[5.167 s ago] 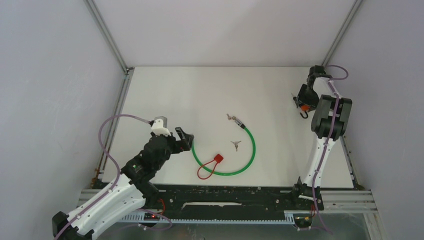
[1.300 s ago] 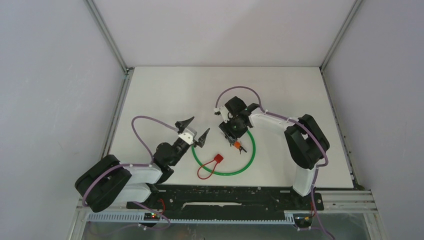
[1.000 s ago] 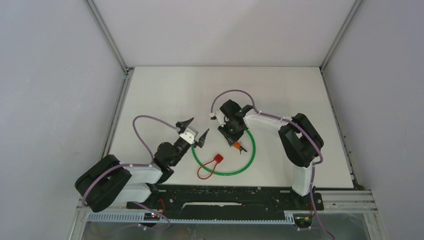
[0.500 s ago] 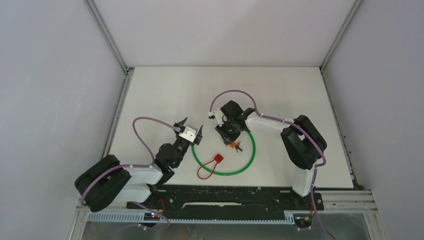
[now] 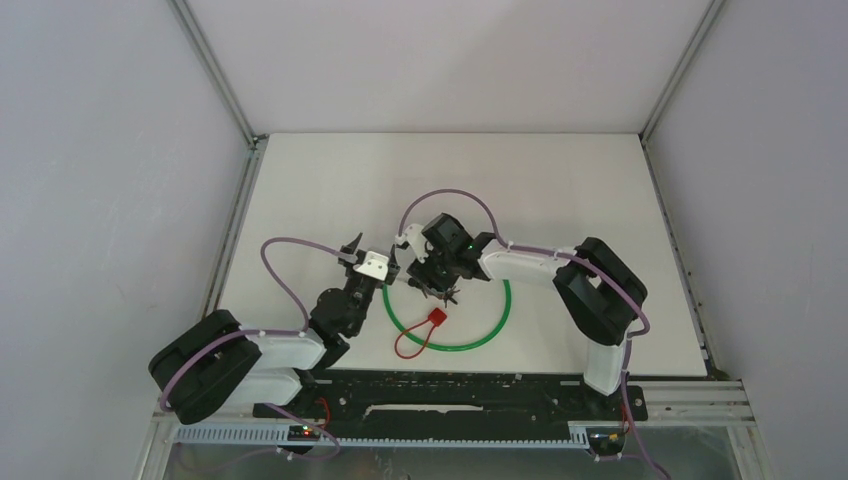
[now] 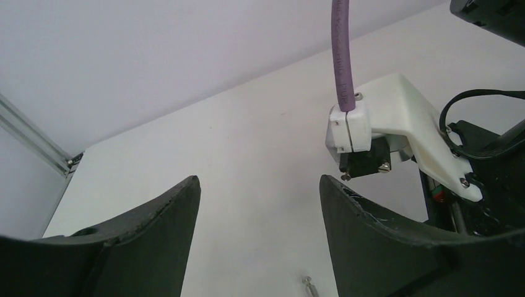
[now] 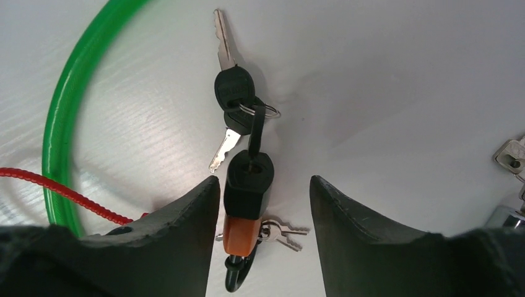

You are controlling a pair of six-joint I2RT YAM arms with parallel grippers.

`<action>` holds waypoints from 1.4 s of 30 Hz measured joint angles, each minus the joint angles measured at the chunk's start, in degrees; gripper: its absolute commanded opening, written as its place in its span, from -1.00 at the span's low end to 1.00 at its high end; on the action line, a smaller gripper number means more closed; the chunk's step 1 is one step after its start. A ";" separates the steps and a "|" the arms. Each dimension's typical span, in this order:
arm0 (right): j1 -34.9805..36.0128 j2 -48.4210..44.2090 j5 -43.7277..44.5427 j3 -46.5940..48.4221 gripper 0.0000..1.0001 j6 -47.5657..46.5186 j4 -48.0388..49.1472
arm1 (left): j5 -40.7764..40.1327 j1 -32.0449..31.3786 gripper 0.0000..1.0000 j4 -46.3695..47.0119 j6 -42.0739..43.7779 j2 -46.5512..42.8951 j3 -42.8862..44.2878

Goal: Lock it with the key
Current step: Pick up the lock from the center of the board.

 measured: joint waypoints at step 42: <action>-15.37 -13.35 -8.68 -16.31 -1.00 8.46 9.64 | 8.26 0.04 0.63 6.97 -3.61 0.11 -0.02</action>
